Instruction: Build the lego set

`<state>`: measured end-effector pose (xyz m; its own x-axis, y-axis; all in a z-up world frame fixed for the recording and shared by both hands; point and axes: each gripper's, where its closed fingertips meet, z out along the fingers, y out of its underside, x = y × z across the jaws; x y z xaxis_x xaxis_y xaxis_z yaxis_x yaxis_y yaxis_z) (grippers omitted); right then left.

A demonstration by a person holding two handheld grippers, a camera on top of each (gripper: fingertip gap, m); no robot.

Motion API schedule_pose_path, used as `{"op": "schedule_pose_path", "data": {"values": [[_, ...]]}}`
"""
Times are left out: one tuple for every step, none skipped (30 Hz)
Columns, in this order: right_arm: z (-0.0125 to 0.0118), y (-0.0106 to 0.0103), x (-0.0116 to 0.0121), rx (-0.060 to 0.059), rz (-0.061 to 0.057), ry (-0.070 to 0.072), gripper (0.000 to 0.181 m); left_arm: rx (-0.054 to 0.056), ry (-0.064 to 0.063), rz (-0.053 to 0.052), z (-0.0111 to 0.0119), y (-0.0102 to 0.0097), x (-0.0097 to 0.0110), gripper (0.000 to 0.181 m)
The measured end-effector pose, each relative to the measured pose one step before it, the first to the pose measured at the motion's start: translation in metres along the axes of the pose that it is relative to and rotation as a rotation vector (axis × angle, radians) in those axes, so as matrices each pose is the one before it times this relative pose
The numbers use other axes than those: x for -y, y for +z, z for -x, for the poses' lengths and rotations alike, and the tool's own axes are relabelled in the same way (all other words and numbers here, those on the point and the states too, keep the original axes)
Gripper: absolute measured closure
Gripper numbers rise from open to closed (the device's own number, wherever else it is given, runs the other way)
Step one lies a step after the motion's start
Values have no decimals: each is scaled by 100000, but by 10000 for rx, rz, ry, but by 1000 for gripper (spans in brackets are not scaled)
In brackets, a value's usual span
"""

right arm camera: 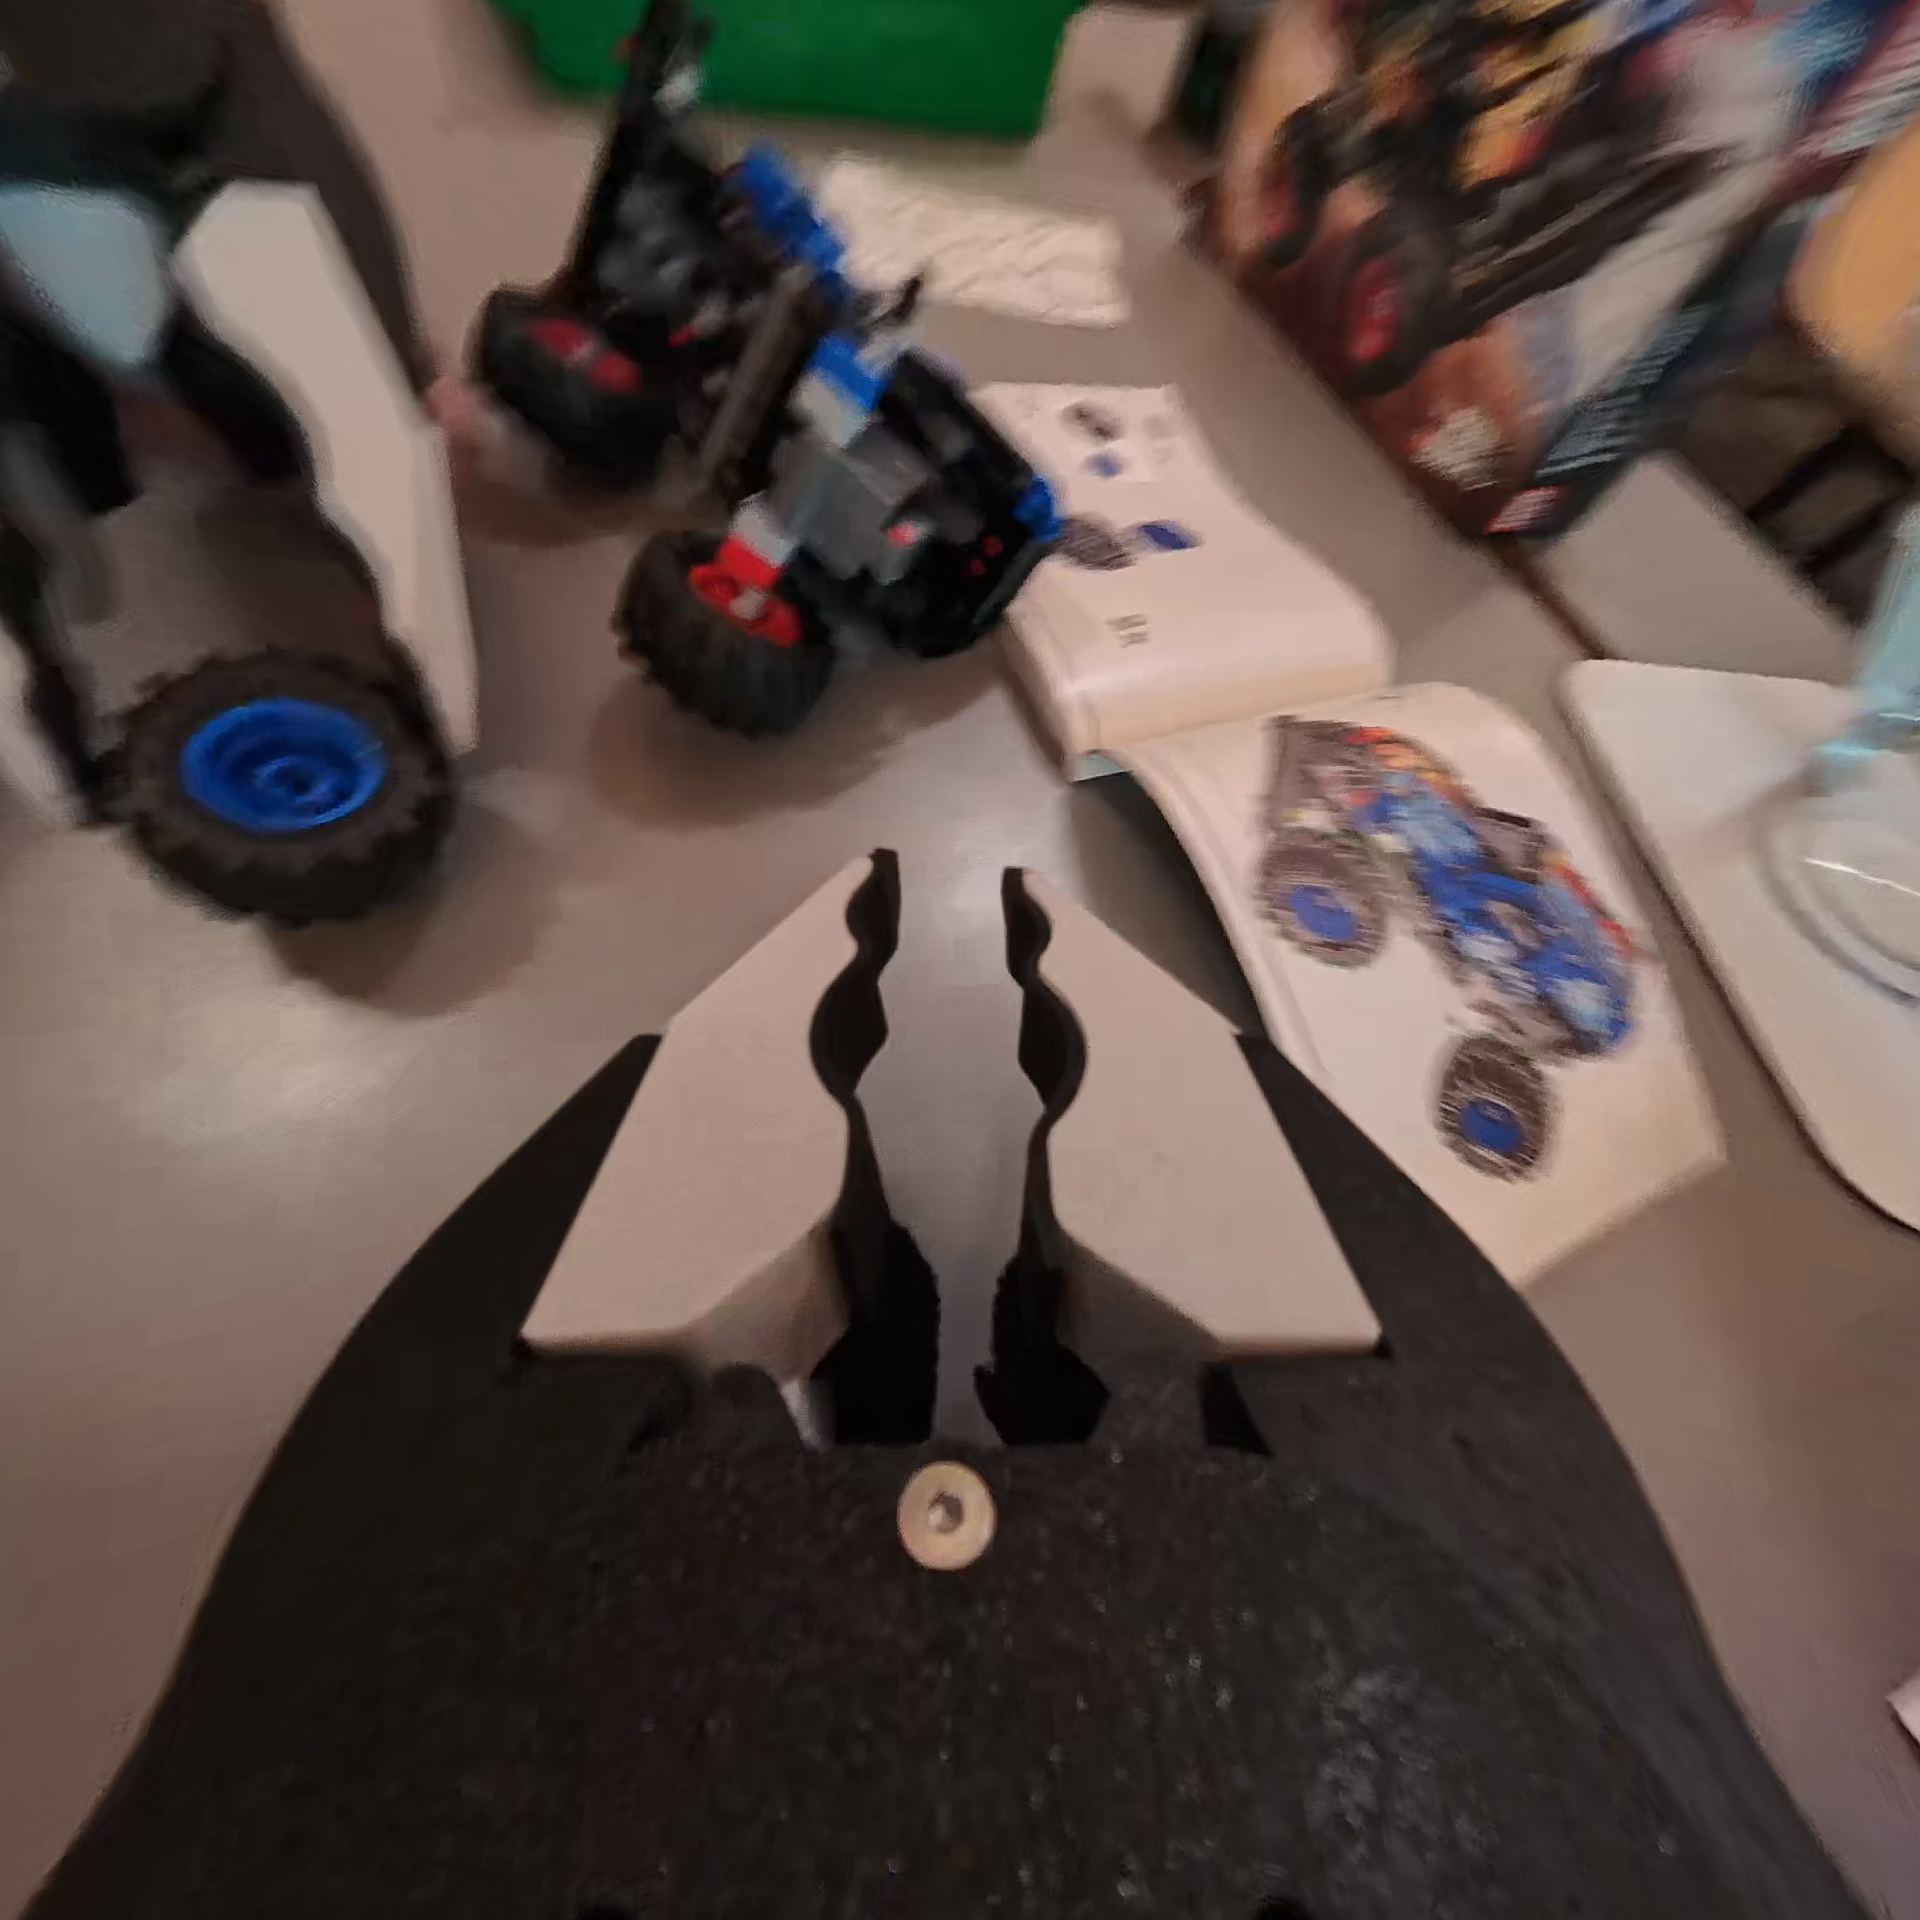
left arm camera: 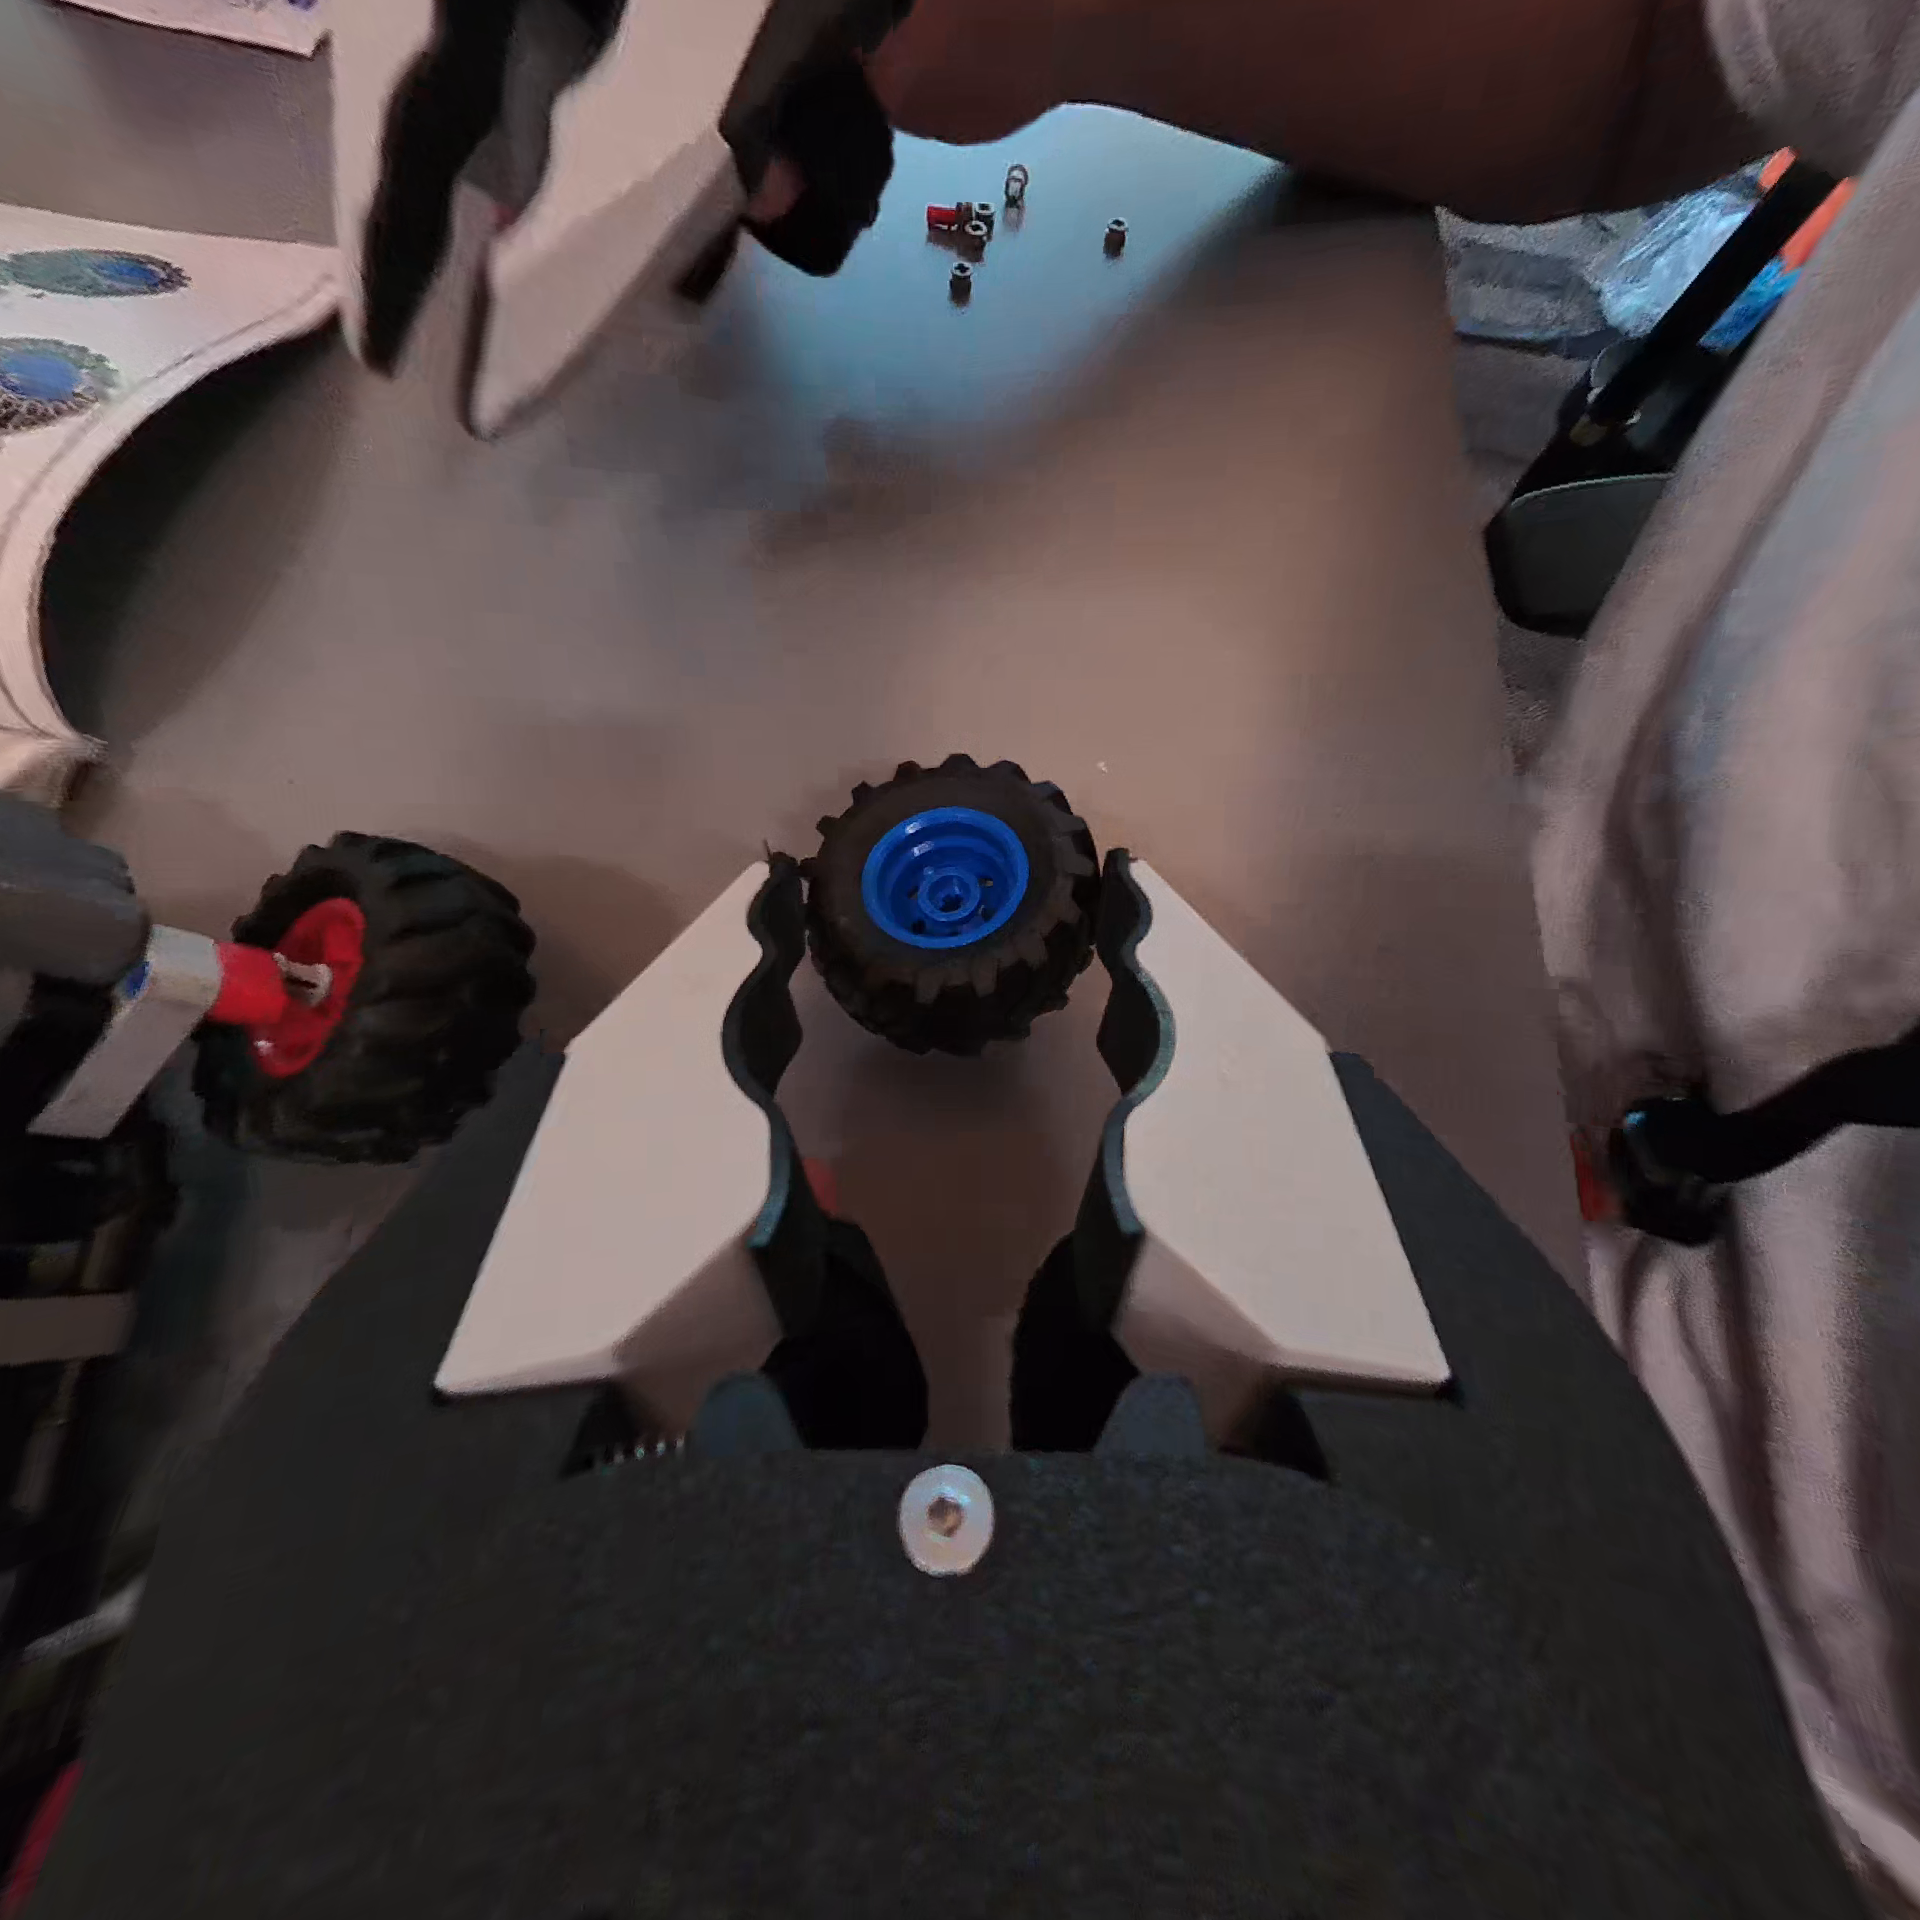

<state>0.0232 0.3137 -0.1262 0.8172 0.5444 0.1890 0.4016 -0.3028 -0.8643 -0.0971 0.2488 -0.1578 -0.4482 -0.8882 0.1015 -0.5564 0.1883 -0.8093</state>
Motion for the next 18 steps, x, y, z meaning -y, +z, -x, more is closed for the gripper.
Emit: {"op": "schedule_pose_path", "data": {"values": [[-1316, -473, 414, -908, -535, 111, 162, -135, -195, 7, -324, 80, -513, 126], [-850, -284, 243, -437, -209, -119, 165, 36, -62, 20, -103, 48, -459, 125], [-641, -42, -282, -212, 207, -51, 165, 209, 113, -19, 92, -80, -155, 125], [-925, 117, -792, -370, 486, 123, 163, 281, 361, 67, 182, -81, -174, 125], [-817, 171, -882, -268, 549, 214, 156, 256, 506, 97, 131, -13, -213, 125], [-640, 111, -738, -140, 413, 301, 153, 127, 401, 54, -72, 43, -132, 125], [-623, 22, -513, -113, 219, 440, 153, 125, 275, 57, -57, 53, -85, 125], [-413, -26, -272, 40, 101, 432, 152, 111, 229, 36, -55, 51, -58, 125], [-218, -55, -202, 152, 92, 377, 152, 53, 161, 20, -48, 34, -39, 124], [-244, -2, -345, 98, 207, 363, 152, -16, 29, 8, -13, 27, -10, 125], [-65, 82, -463, 180, 290, 239, 145, -84, -89, 8, 9, 34, -4, 124], [-34, 109, -449, 130, 292, 151, 138, -134, -137, 3, -19, 27, 3, 124], [-169, 61, -325, -11, 185, 83, 137, -142, -147, 1, -15, 8, -5, 124], [-181, 35, -166, -53, 43, 14, 138, -133, -129, 37, -27, 29, -48, 123], [-51, 80, -169, 3, 47, -61, 138, -116, -91, 93, -55, 67, -120, 123], [-226, 110, -275, -152, 136, -121, 138, -58, -32, 65, -38, 70, -76, 122], [-292, 131, -284, -275, 170, -234, 138, 8, 15, 12, -9, 26, -14, 122], [259, 110, -231, 0, 157, -196, 140, 19, 21, 22, 2, 22, -25, 122]]}}
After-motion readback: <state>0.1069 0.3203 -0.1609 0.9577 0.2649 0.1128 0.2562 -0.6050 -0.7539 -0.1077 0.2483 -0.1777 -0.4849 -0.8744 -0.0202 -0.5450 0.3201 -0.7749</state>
